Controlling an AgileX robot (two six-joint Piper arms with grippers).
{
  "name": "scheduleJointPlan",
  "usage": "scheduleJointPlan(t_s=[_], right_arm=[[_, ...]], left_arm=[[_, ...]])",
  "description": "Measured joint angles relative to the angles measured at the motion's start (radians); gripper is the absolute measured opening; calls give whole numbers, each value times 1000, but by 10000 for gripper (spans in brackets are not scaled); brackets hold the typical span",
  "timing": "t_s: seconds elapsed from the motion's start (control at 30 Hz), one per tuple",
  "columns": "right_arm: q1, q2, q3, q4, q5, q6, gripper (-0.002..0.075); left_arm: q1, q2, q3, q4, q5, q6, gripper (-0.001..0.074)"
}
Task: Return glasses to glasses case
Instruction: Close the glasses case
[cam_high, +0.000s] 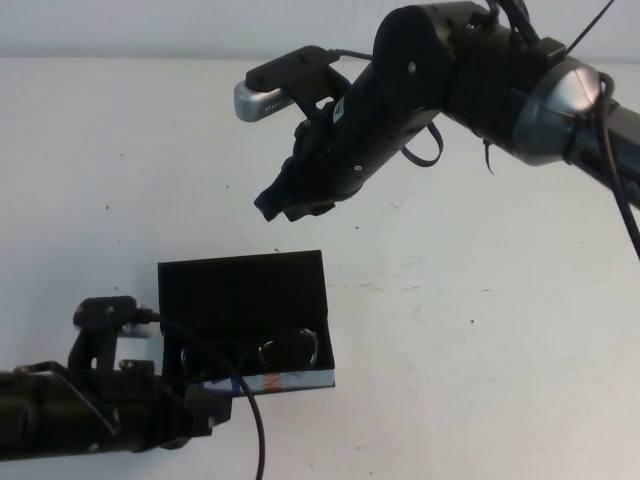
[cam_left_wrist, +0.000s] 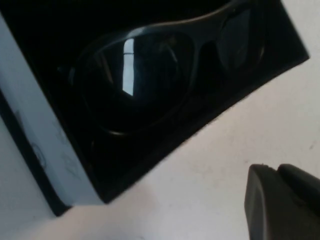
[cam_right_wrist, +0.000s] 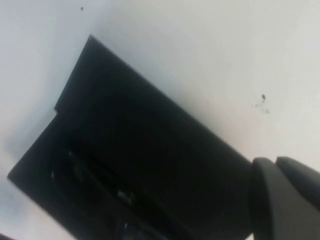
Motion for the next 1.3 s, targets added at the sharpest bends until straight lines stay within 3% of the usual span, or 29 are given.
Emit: scheduleJointPlan(t_s=[0.23,0.5,1.3], right_arm=[[-14,113,-133,32,20,0,-11],[-14,241,-269,45,58,0,-11],[-17,371,-412,126,226,-1,-11]], left_arm=[[-17,154,-32,-59,-15,173,0],[-17,174,-78,-63,-46,263,0],[-17,174,-91,-61,-62,283,0]])
